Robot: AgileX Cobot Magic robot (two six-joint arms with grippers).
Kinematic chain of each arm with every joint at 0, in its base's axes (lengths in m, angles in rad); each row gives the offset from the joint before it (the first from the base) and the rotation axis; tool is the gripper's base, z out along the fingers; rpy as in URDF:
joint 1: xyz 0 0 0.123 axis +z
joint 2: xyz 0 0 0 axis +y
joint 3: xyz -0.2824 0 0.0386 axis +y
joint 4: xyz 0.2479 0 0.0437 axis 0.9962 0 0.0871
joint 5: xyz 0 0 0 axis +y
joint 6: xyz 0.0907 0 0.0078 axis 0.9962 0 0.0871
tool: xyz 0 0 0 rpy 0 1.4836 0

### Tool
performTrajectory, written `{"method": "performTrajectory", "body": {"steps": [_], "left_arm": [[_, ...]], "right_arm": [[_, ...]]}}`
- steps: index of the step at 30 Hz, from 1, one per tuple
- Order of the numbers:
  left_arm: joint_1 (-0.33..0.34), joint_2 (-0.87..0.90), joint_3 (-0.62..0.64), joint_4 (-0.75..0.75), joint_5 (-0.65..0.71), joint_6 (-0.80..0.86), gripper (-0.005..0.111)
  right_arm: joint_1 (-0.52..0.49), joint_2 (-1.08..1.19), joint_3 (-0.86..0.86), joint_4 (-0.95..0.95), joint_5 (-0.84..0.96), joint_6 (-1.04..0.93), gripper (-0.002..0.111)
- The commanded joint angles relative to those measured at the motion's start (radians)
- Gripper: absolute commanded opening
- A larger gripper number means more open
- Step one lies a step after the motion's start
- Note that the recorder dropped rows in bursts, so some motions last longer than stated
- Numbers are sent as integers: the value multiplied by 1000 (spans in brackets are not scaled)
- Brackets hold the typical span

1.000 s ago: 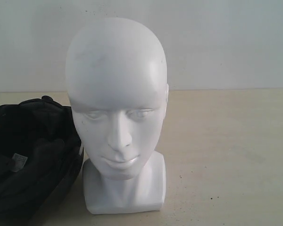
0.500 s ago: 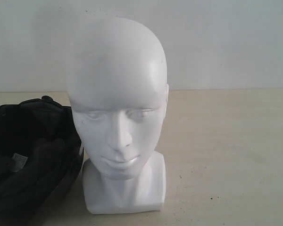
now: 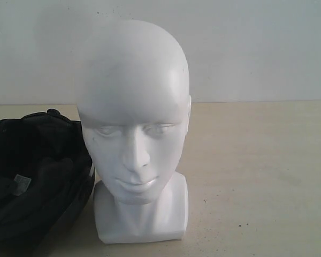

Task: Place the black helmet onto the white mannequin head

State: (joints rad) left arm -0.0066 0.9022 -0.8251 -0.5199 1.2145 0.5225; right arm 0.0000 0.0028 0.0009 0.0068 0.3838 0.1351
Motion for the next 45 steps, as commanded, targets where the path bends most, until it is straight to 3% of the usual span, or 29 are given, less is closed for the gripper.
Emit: {"method": "performTrajectory", "body": {"steps": [1,2,4,14,23,39,45], "left_arm": [[3,39,46,-119,-19,104,58],[3,49,54,-136,-38,120,67],[0,72,63,-142,-83,121,72],[-83,271,66,-63,-251,129,70],[-210,368,4,-65,-334,144,71],[-324,491,-7,7,-493,91,71],[-331,515,-7,36,-520,76,71]], "right_arm": [[0,-3,-1,-1,-4,-2,6],[0,-3,-1,-1,-4,-2,6],[0,-3,-1,-1,-4,-2,6],[0,-3,-1,-1,-4,-2,6],[0,-3,-1,-1,-4,-2,6],[0,-3,-1,-1,-4,-2,6],[0,-3,-1,-1,-4,-2,6]]}}
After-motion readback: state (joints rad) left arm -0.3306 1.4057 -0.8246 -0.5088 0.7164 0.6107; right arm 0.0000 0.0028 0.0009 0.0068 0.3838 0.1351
